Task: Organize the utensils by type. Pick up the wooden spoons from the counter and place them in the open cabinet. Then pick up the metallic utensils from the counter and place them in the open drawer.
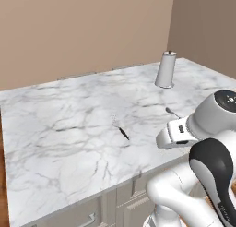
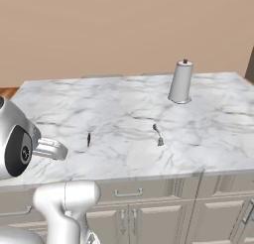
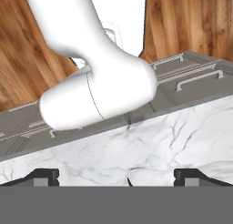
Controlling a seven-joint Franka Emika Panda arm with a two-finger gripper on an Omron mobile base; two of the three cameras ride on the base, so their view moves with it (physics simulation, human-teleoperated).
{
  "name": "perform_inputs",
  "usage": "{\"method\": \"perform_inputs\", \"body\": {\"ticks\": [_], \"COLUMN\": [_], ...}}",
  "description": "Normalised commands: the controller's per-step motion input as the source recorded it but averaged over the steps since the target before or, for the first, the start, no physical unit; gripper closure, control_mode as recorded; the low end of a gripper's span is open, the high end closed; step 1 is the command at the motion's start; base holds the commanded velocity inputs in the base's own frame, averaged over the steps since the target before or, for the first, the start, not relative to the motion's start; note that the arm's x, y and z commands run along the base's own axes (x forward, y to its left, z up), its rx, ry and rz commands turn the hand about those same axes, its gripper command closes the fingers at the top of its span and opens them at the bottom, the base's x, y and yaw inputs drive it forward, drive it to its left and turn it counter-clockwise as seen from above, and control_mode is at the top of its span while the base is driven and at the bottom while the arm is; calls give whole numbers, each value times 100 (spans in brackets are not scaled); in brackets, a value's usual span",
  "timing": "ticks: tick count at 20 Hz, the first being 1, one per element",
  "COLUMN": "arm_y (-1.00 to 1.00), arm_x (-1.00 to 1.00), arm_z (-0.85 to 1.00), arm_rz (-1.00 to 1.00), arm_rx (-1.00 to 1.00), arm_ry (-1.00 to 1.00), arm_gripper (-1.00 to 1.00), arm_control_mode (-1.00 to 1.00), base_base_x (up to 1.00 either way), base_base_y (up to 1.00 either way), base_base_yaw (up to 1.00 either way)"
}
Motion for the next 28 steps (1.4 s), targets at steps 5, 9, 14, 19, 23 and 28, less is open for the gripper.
{"method": "perform_inputs", "body": {"ticks": [5, 9, 14, 19, 23, 28], "arm_y": [-22, -35, -21, 16, 15, 12], "arm_x": [12, 19, 51, 88, 69, 38], "arm_z": [0, 0, 0, -2, -16, -46], "arm_rz": [10, 15, 11, 0, 0, 8], "arm_rx": [0, 0, -3, -12, -10, -8], "arm_ry": [0, 0, 6, 15, 11, 4], "arm_gripper": [-100, -100, -100, -100, -100, -100], "arm_control_mode": [-100, -100, -100, -100, -100, -100], "base_base_x": [5, 0, 0, 0, 0, 0], "base_base_y": [-4, 0, 0, 0, 0, 0], "base_base_yaw": [2, 0, 0, 0, 0, 0]}}
